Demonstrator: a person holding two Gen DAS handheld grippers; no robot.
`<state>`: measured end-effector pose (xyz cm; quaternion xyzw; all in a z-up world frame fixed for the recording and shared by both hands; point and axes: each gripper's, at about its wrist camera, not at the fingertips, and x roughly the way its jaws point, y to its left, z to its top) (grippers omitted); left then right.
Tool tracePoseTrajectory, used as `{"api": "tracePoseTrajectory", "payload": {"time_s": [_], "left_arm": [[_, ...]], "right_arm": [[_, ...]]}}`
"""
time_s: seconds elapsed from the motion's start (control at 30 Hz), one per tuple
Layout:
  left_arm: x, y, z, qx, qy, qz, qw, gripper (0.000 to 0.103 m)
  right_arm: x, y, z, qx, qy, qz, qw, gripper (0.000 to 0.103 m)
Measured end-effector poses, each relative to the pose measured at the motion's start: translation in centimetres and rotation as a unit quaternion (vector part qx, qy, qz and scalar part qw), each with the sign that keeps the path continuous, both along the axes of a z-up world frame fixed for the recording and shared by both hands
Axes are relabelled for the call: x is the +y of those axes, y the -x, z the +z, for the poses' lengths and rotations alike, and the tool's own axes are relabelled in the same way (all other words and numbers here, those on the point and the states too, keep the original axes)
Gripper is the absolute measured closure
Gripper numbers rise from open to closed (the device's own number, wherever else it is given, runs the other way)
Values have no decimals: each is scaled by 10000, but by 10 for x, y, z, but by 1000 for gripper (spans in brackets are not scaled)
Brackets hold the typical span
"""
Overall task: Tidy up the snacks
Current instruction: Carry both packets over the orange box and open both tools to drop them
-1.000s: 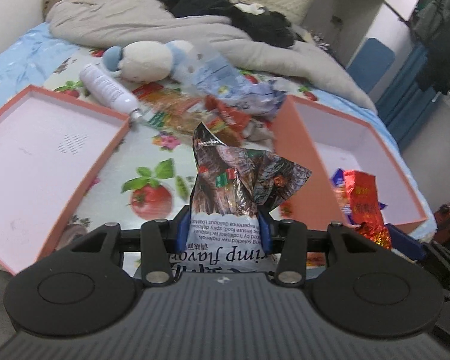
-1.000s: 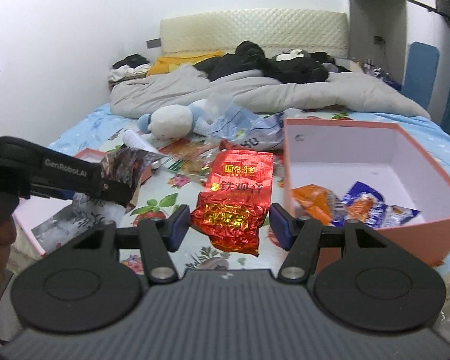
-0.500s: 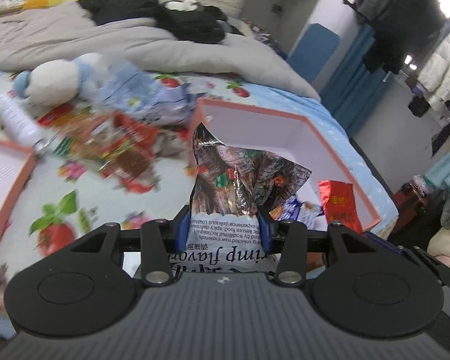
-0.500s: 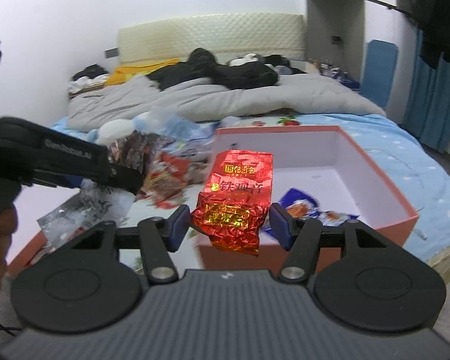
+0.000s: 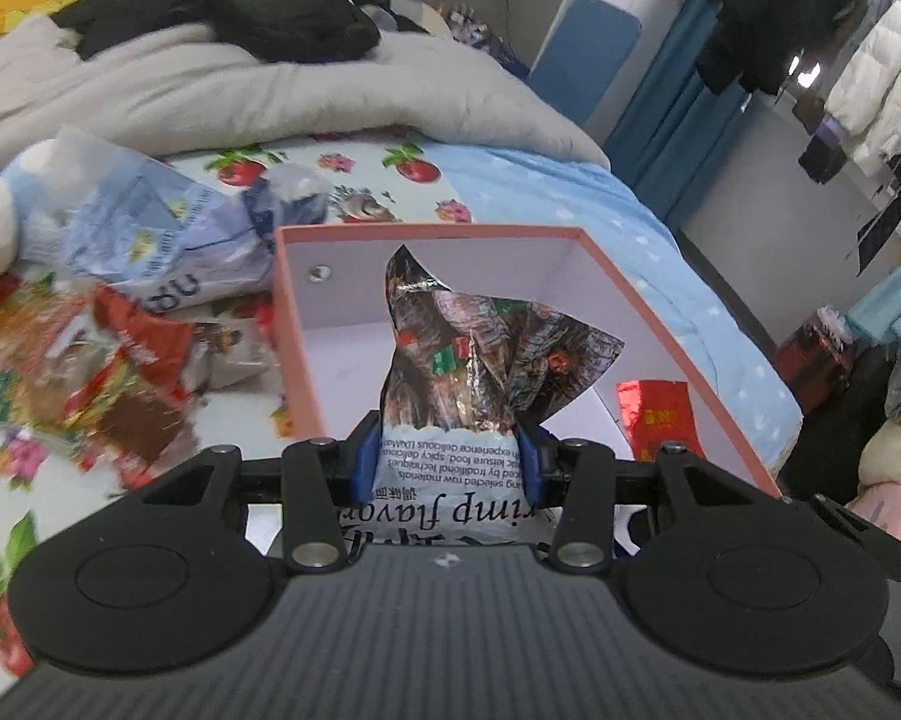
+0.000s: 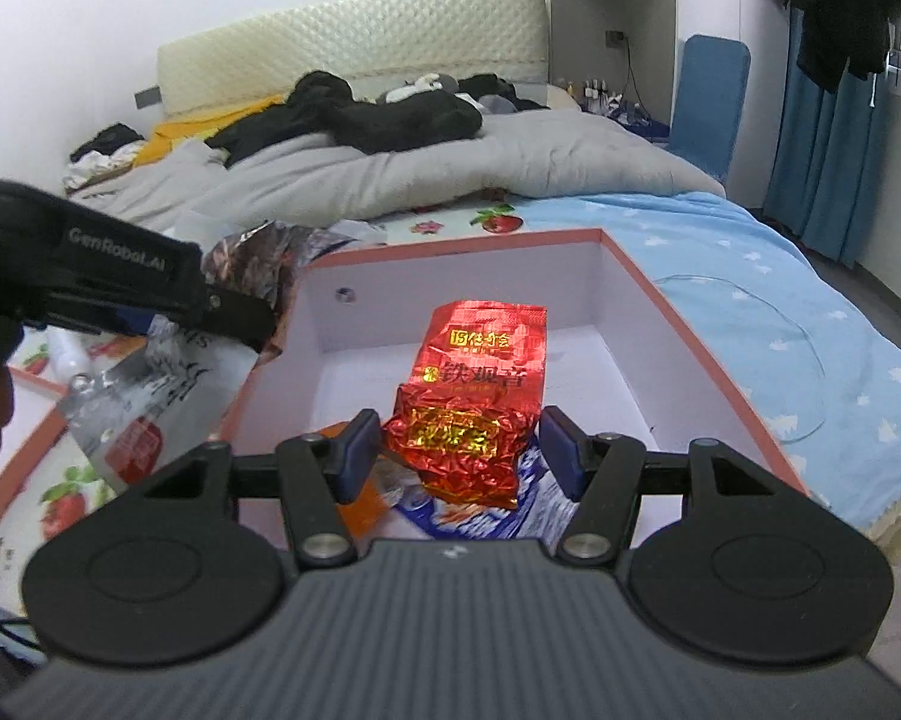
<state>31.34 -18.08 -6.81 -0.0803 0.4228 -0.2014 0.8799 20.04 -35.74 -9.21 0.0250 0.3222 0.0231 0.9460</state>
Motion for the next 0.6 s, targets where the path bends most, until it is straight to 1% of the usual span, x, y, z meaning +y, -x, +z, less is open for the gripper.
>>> {"api": "tracePoseTrajectory", "payload": {"time_s": [0.13,0.3,0.43,0.53,0.57,0.6], "left_arm": [[-21,-26,-15,59,-171,-176,9997,53],[-29,-52,-33,163,-321,-266,9990,53],[-32,-60,-41,181,-425,-371,9982,52],[-32,-60,-40,148,-459,-380,9981,52],[-31,-58,-39,138,-464,-388,9981,49],[-31,-57,-38,139,-472,-394,9980,41]], "right_arm": [[-12,-21,-13,81,-98,-122,9998,42],[-20,-39,-28,213,-206,-184,9994,42],[-21,-51,-37,346,-290,-204,9988,41],[-19,-50,-39,421,-296,-150,9986,40],[-18,-50,-38,444,-267,-154,9985,39],[-18,-49,-37,452,-272,-164,9985,37]]}}
